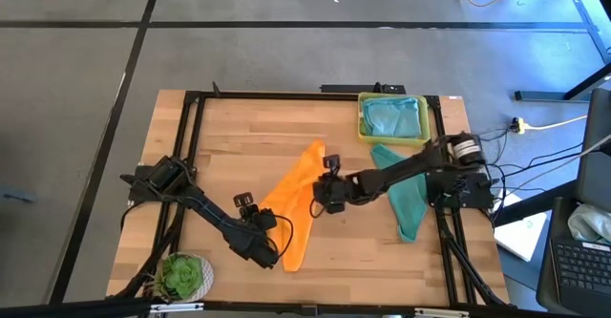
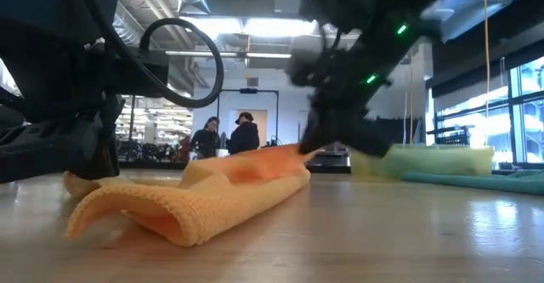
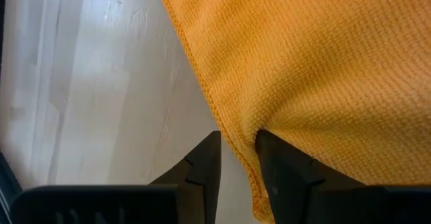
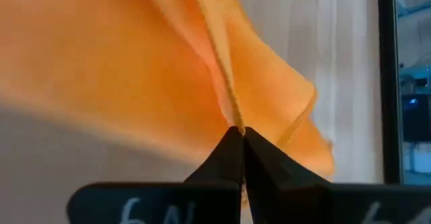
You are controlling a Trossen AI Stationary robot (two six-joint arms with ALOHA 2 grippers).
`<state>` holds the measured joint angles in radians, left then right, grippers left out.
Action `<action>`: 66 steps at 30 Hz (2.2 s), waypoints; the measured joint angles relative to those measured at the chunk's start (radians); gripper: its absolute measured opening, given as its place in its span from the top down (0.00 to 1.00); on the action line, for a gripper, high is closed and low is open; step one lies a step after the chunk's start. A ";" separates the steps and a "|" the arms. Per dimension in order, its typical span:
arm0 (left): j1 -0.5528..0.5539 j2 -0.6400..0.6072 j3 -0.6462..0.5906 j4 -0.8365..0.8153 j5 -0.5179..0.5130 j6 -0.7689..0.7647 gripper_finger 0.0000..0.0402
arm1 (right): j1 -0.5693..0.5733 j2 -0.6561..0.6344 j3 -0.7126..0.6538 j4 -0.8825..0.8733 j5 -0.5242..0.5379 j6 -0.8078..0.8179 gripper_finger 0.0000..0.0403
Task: Fold microfiber towels
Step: Fold the yellow microfiber cloth
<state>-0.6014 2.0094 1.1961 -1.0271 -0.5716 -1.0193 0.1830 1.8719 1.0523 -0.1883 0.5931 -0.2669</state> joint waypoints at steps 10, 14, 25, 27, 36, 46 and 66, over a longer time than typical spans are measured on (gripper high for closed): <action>0.000 0.000 0.001 0.000 0.003 0.000 0.76 | 0.056 -0.121 -0.011 -0.665 -0.262 0.370 0.99; -0.009 0.000 0.002 -0.002 0.009 0.000 0.76 | 0.071 -0.121 -0.085 -0.765 -0.281 0.447 0.99; -0.010 -0.003 0.004 -0.011 0.040 0.005 0.76 | 0.103 -0.128 -0.190 -0.951 -0.132 0.712 0.91; -0.010 -0.003 0.003 -0.021 0.052 0.006 0.76 | 0.127 -0.148 -0.175 -0.967 -0.091 0.730 0.89; -0.010 -0.004 0.004 -0.021 0.056 0.007 0.76 | 0.191 -0.319 -0.161 -0.838 -0.193 0.711 0.82; -0.010 -0.001 0.038 0.003 0.077 0.045 0.76 | 0.296 -0.421 -0.160 -0.140 -0.409 0.646 0.74; -0.085 -0.003 0.077 0.171 0.129 0.077 0.76 | 0.472 0.062 -0.157 0.429 -0.460 0.942 0.74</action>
<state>-0.6865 2.0060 1.2728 -0.8564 -0.4423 -0.9421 0.6547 1.9335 0.8953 0.2407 0.1326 0.6753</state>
